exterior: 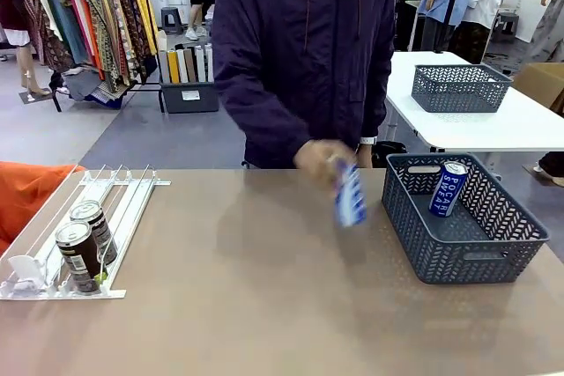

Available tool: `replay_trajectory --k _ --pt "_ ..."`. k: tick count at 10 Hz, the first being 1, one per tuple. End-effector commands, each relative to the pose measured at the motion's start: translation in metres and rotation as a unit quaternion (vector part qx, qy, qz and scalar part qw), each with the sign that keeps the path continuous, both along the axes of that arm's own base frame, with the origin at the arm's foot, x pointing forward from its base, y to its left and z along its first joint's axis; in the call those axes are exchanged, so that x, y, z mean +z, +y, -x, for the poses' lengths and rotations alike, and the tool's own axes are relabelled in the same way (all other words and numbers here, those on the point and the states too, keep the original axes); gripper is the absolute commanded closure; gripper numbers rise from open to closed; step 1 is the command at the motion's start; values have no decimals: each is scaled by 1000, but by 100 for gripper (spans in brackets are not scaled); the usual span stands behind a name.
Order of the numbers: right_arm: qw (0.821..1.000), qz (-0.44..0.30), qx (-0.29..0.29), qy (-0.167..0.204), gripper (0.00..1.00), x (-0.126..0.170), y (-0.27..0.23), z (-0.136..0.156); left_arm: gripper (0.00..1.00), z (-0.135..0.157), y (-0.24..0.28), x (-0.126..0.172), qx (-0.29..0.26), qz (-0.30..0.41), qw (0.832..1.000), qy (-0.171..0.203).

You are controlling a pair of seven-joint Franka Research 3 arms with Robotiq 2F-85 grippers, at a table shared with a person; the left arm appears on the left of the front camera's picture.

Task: Retrieve and store the cans from the dispenser.
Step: Pick up the last remaining can from one row of the Automatic Can Dispenser and place it in the middle of the table, then pick up one can from the Automatic Can Dispenser and place it in the middle of the table.

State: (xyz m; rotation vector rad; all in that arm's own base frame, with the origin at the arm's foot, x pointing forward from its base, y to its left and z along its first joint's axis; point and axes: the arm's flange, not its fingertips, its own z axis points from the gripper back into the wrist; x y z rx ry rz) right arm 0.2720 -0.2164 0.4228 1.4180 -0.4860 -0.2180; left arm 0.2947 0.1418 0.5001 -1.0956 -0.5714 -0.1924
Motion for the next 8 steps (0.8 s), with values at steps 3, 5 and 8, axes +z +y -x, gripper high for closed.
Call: replay_trajectory --k 3,5,8 --pt "1000 0 0 -14 0 3 -1 -2 0 0 0 0 0 0 1000 0" --pt "1000 0 0 -14 0 3 -1 -2 0 0 0 0 0 0 1000 0" --pt "1000 0 0 -14 0 3 -1 -2 0 0 0 0 0 0 1000 0"
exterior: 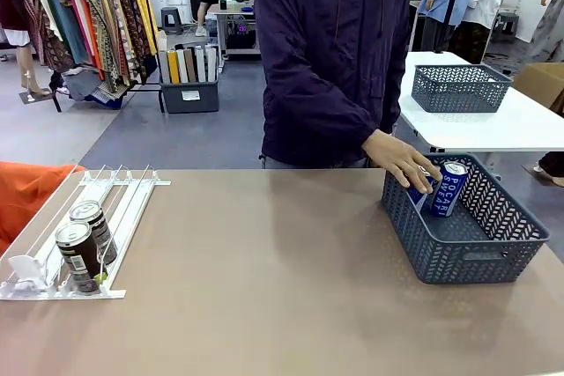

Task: Retrieve and store the cans from the dispenser.
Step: Pick up one can from the Automatic Can Dispenser and place it in the middle of the table.

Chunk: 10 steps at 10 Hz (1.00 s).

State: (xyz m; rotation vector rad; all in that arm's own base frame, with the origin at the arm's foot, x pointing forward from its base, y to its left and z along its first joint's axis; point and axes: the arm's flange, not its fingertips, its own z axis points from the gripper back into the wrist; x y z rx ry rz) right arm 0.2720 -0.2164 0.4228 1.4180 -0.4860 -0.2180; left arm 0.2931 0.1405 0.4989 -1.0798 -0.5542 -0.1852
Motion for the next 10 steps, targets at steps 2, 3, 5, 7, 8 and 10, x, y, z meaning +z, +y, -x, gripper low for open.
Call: replay_trajectory --k 2,3,5,7,8,10 --pt "1000 0 0 -14 0 3 -1 -2 0 -2 1 1 -1 8 1000 -9" --pt "1000 0 0 -14 0 3 -1 -2 0 -2 1 1 -1 8 1000 -9" --pt "1000 0 0 -14 0 3 -1 -2 0 1 -19 15 -7 -93 995 27" --pt "1000 0 0 -14 0 3 -1 -2 0 2 -80 39 -8 -308 949 64" --pt "1000 0 0 -14 0 3 -1 -2 0 -2 -108 38 34 -422 902 87" --pt "1000 0 0 -14 0 3 -1 -2 0 -17 -152 32 38 -480 872 83"
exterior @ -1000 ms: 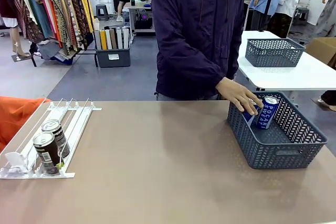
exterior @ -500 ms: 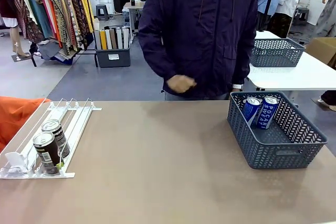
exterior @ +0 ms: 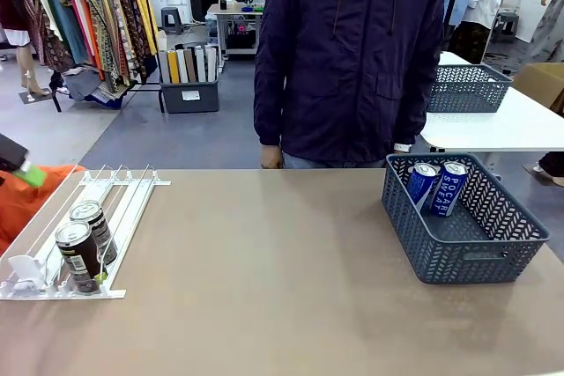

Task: Retrieve and store the cans from the dispenser.
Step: Pick up one can from the Automatic Can Dispenser and place it in the middle of the table.

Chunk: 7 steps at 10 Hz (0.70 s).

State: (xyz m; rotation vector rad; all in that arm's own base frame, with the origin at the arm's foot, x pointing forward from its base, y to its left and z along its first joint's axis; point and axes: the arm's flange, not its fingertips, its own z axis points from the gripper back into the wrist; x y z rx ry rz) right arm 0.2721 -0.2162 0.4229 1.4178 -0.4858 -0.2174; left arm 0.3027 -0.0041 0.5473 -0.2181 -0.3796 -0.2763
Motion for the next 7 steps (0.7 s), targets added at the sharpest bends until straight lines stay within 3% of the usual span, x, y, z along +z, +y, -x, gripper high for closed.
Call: replay_trajectory --k 1,2,3,4,5,7 --pt "1000 0 0 -13 0 3 -1 -2 0 -13 -23 -20 -7 -78 995 54" --pt "1000 0 0 -13 0 3 -1 -2 0 -18 -29 -20 9 -90 994 63" --pt "1000 0 0 -13 0 3 -1 -2 0 -21 -32 -13 21 -46 997 64" --pt "1000 0 0 -13 0 3 -1 -2 0 -8 -36 -18 -1 -88 996 34" --pt "1000 0 0 -13 0 3 -1 -2 0 -8 -36 -18 -1 -88 996 34" --pt "1000 0 0 -13 0 3 -1 -2 0 -27 -44 -38 33 -100 991 79"
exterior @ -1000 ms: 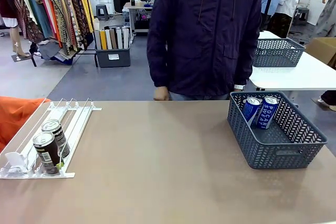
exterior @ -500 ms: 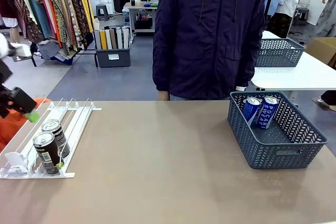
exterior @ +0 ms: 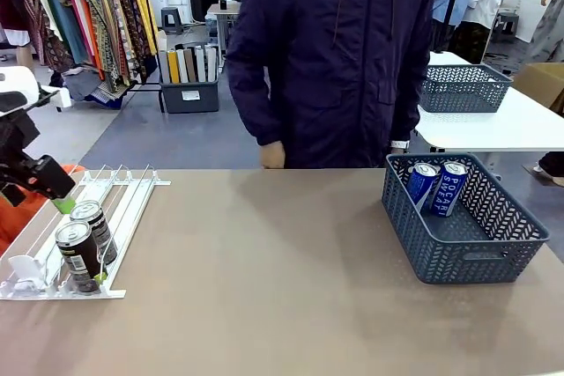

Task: Retrieve and store the cans from the dispenser.
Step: Pick up one can from the Automatic Can Dispenser and place it in the middle of the table.

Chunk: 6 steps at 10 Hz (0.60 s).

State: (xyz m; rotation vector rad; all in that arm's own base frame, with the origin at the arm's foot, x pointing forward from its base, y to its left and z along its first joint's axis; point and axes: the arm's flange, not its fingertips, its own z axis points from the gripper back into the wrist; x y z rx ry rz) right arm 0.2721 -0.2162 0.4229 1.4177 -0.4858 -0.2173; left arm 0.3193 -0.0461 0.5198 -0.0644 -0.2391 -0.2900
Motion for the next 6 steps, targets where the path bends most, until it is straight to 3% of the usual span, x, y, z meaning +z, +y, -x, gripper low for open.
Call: replay_trajectory --k 1,6 --pt "1000 0 0 -13 0 2 -1 -2 0 -22 -4 -22 41 -13 999 24" --pt "1000 0 0 -13 0 2 -1 -2 0 -58 -6 -78 84 1 993 78"
